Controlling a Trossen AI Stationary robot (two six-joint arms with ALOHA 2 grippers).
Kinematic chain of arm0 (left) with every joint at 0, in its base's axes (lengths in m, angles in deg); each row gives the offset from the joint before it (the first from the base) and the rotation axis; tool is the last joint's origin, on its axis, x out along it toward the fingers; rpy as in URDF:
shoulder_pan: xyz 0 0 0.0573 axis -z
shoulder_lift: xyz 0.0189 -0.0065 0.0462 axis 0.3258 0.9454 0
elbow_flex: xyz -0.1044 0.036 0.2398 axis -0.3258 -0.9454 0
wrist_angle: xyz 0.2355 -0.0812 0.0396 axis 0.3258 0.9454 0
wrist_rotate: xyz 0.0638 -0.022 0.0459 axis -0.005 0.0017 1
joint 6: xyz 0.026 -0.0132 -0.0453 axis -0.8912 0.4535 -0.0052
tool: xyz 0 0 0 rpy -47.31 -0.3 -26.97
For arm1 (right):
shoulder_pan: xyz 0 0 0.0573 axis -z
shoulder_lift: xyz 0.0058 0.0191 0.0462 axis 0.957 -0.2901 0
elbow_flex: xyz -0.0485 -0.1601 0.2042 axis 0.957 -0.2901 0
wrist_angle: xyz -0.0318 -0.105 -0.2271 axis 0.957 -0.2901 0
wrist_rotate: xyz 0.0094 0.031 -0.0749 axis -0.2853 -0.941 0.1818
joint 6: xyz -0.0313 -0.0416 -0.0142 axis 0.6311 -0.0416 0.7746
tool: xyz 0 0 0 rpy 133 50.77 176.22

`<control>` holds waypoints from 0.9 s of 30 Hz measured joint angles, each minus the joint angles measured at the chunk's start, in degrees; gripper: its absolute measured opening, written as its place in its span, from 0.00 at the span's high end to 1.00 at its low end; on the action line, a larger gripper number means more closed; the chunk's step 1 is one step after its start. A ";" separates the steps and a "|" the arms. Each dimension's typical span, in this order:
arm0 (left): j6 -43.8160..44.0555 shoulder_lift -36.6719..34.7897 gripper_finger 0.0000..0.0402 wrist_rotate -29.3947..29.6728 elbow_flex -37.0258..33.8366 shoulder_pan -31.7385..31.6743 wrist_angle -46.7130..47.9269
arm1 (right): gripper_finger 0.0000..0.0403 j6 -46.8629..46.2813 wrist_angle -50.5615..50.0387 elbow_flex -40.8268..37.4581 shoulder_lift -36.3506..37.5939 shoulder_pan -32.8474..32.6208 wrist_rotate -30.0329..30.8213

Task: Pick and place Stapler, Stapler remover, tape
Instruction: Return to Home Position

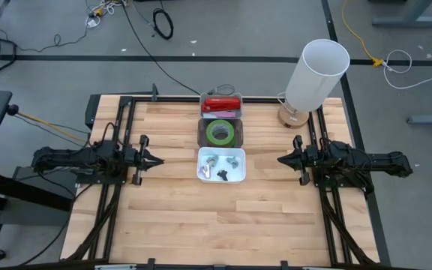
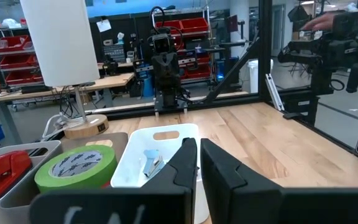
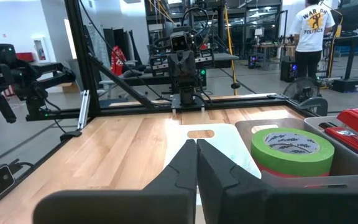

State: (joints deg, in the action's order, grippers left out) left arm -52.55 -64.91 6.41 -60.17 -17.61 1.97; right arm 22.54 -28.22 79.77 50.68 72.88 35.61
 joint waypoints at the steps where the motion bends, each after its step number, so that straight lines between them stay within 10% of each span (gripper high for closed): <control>1: -0.01 0.00 0.94 0.00 0.00 0.00 0.00 | 0.97 0.02 0.00 -0.02 0.00 0.00 -0.02; 27: -0.01 0.00 0.94 0.00 0.00 0.02 -0.05 | 0.97 1.68 1.28 -0.01 0.00 0.04 0.00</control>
State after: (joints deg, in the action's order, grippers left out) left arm -52.56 -64.91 6.41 -60.17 -17.58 1.93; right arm 24.23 -26.94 79.76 50.68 72.93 35.61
